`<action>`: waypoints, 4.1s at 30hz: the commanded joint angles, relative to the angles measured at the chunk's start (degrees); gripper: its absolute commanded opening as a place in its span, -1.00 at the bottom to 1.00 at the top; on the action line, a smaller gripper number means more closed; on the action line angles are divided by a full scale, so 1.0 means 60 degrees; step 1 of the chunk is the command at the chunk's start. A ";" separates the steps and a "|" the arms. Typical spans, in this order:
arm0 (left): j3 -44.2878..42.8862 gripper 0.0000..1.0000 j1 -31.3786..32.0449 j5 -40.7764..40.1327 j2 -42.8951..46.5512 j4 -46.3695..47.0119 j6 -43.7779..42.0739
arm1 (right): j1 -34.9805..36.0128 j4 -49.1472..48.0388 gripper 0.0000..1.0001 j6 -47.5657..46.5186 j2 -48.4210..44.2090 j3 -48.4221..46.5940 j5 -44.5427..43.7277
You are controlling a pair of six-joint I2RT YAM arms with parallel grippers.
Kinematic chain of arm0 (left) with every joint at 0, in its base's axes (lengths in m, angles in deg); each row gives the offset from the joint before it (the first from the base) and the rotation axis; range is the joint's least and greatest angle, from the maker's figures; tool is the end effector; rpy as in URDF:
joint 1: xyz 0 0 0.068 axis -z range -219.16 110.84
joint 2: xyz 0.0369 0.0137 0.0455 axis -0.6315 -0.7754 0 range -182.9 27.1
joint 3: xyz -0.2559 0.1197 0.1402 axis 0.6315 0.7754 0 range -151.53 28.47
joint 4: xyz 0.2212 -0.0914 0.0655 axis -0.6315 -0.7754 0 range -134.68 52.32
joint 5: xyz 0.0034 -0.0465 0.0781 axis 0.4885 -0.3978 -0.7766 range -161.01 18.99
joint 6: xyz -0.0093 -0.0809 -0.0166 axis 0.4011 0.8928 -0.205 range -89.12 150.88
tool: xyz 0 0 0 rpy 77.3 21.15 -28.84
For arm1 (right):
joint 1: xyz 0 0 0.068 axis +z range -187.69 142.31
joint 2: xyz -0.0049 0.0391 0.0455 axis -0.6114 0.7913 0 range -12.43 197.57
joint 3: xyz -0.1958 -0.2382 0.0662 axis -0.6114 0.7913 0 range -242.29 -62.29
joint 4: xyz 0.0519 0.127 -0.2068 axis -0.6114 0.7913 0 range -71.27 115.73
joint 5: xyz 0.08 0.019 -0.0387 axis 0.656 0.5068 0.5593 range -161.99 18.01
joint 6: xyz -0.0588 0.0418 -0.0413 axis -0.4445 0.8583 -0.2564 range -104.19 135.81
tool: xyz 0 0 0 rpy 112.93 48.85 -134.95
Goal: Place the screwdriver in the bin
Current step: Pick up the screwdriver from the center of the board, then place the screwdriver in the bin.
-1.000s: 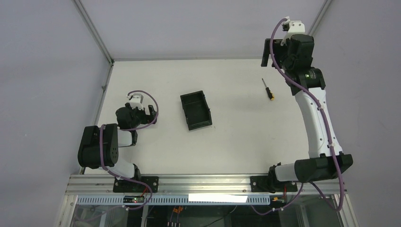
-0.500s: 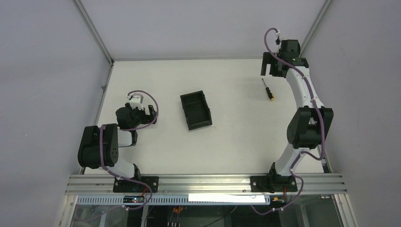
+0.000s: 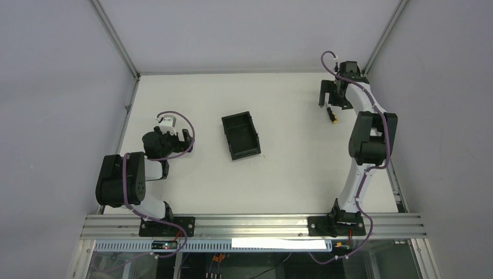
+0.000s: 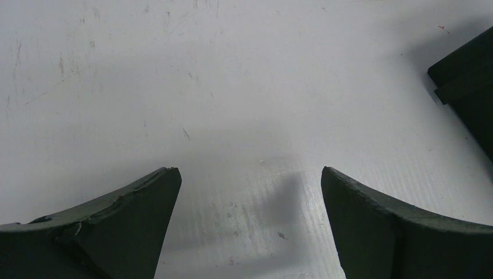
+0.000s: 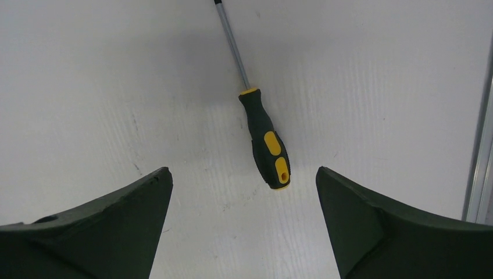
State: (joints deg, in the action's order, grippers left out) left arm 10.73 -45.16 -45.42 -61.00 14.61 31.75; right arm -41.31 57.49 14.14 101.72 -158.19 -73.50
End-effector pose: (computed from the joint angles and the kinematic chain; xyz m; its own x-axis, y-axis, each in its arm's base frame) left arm 0.2782 -0.0022 0.1807 -0.3133 -0.0467 -0.9485 0.3093 0.9393 -0.1484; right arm 0.4626 -0.0312 0.2561 -0.8390 0.0238 -0.5436 0.0530 0.9979 -0.0381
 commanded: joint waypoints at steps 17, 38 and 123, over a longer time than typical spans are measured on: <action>-0.0164 0.98 -0.0011 0.0045 0.0137 0.0323 -0.0056 | -0.0159 -0.0235 -0.32 -0.0165 0.2029 -0.0862 -0.0507; -0.0164 0.98 -0.0011 0.0054 0.0143 0.0323 -0.0056 | -0.0144 0.0739 -1.00 -0.0266 0.0195 -0.1503 -0.0886; -0.0164 0.98 -0.0019 0.0043 0.0150 0.0316 -0.0056 | 0.8953 -0.1310 -1.00 0.2678 -0.2186 0.0176 -0.2455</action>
State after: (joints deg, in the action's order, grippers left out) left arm 10.73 -45.16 -45.42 -61.00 14.61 31.75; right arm 12.40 60.07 30.97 93.02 -161.43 -90.60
